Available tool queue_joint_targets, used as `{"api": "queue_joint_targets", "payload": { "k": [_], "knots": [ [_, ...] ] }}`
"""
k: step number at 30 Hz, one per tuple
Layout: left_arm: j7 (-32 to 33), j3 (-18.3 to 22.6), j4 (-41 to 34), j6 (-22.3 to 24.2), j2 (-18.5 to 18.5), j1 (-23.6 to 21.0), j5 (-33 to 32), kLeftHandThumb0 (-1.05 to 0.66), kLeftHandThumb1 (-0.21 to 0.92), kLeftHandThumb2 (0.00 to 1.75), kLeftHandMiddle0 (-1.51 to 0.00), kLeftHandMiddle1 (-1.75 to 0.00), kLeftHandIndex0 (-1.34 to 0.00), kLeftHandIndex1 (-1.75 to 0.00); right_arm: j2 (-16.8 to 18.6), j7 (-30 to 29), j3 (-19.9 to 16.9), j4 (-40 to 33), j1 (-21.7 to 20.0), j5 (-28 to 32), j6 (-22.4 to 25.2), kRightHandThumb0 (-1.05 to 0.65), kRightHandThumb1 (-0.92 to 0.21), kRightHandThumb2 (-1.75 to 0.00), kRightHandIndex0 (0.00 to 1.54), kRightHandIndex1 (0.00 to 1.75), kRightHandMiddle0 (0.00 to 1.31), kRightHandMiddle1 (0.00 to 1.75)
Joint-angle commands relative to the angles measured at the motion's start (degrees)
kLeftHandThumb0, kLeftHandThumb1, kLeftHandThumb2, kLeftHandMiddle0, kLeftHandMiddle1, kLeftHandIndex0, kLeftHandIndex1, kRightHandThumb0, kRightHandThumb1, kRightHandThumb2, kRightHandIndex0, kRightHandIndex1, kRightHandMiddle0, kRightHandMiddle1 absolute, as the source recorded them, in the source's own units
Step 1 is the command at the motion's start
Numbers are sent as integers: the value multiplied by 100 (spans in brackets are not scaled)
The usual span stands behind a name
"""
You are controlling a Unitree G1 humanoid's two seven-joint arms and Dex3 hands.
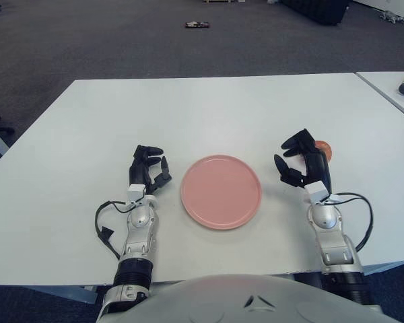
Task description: Put the apple into the plate.
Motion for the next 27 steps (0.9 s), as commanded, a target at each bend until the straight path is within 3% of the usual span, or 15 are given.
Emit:
{"api": "queue_joint_targets", "payload": {
  "k": [1,5,7,11,14,21,27],
  "knots": [
    [29,1,261,154,-30,190,14,-43,49,111,-71,-175,-47,-175,-317,39,-14,57,-135,-359,96,-70,-61,-93,2,76,2,122],
    [27,14,306,149,-33,173,1,-42,49,111,-69,-175,-47,-175,-539,54,21,-56,-225,-850,419,-77,-56,-93,0,37,1,93],
    [36,21,325,118,-38,167,0,-42,49,110,-67,-175,-47,-175,-596,77,25,-147,-276,-1015,594,-80,-54,-92,0,15,0,70],
    [75,28,359,70,-45,156,28,-42,50,110,-65,-174,-47,-175,-612,466,18,-760,-487,-1347,1345,-82,-50,-90,0,3,0,31],
    [95,26,381,54,-45,143,43,-42,50,110,-65,-174,-47,-175,-587,742,52,-1098,-607,-1586,1867,-83,-47,-89,0,1,0,12],
    [118,32,421,59,-48,111,32,-42,50,110,-65,-174,-46,-175,-559,1305,152,-1447,-962,-2263,3088,-85,-42,-86,0,0,0,1],
    [84,35,457,-43,-60,97,-12,-42,50,110,-66,-174,-47,-175,-550,1569,244,-1178,-1492,-2581,3821,-89,-40,-84,0,0,0,0]
  ]
}}
